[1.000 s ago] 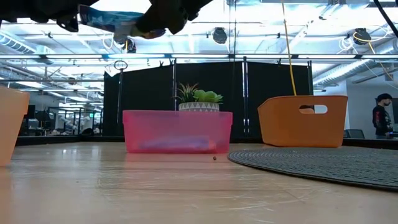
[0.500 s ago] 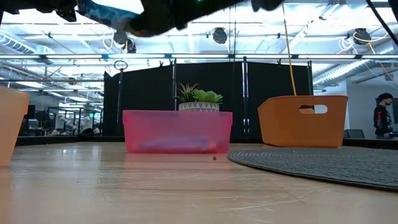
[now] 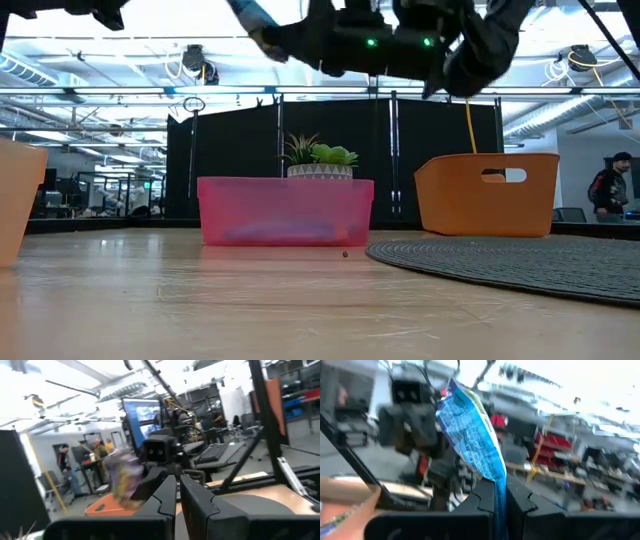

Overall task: Pick and place Granola Bars by type
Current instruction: Put the blue/green granola bar into the bottom orange bin

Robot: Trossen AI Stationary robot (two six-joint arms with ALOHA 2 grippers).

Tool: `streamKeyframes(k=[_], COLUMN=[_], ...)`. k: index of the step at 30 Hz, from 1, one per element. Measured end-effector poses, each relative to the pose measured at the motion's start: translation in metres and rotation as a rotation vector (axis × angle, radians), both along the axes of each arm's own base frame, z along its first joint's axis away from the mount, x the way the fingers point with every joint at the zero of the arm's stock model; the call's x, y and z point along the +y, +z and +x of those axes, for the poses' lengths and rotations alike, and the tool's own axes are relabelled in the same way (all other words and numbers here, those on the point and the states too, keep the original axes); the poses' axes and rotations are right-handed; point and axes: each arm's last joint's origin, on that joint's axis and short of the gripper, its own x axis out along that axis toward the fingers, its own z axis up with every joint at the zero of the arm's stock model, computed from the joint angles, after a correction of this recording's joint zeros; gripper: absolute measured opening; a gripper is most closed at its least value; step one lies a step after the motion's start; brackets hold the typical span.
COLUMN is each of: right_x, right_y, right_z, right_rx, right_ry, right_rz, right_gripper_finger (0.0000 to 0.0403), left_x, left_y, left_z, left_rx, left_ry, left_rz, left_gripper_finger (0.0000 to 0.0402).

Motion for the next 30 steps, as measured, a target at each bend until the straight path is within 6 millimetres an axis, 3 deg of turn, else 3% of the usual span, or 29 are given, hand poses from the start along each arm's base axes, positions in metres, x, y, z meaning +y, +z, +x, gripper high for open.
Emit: streamKeyframes(k=[8,21,30], right_x=[-0.012,-0.041,-0.046], right_y=[-0.007,-0.006,-0.007], right_z=[-0.016,-0.018,-0.018], right_rx=[-0.093,-0.098,-0.092], right_ry=[0.066,-0.009,0.030], right_rz=[-0.032,-0.037,-0.033], right_gripper_finger=[0.0005,0.0005,0.0006], left_x=[0.026,0.066,0.077], left_y=[-0.002,-0.008,0.014], left_z=[0.015,0.038,0.070], left_rx=[-0.014,-0.046,-0.071], left_ry=[0.119,0.042,0.083], left_rz=[-0.069,-0.109,-0.116], left_gripper_finger=[0.0061,0.0220,0.0234])
